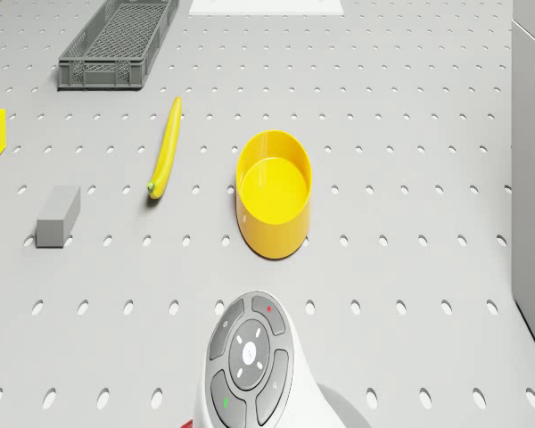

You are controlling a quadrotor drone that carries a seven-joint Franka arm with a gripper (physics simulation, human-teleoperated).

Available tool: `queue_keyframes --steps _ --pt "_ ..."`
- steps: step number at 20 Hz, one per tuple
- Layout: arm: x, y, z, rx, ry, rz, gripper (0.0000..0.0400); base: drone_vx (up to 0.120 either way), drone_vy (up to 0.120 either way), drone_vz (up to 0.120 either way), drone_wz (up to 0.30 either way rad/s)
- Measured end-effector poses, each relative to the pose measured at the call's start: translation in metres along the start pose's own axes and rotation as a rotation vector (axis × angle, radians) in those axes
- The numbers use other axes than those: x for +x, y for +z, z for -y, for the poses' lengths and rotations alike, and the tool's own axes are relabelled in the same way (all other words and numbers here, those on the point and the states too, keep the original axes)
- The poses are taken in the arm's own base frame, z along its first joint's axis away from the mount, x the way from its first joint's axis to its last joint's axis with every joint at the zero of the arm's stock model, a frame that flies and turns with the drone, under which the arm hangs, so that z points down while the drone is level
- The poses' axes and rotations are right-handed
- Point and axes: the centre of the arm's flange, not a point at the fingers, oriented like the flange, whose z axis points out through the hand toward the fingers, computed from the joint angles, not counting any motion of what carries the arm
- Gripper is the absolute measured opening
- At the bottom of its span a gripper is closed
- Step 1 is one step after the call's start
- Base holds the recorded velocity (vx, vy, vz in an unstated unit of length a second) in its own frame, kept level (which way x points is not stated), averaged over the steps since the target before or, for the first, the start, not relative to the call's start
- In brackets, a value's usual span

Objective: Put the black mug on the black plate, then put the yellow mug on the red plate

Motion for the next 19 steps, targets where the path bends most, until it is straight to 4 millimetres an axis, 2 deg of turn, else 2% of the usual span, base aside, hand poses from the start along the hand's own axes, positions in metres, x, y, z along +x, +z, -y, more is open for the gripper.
queue_keyframes --steps 1,3,6,11,19 --pt "0.0 0.001 0.0 0.0 0.0 0.0 0.0232 0.0 0.0 0.0 0.0" --pt "0.0 0.0 0.0 0.0 0.0 0.0 0.0298 0.0 0.0 0.0 0.0" --pt "0.0 -0.008 0.0 0.0 0.0 0.0 0.0352 0.0 0.0 0.0 0.0" --pt "0.0 -0.026 0.0 0.0 0.0 0.0 0.0386 0.0 0.0 0.0 0.0" --pt "0.0 -0.038 0.0 0.0 0.0 0.0 0.0398 0.0 0.0 0.0 0.0"
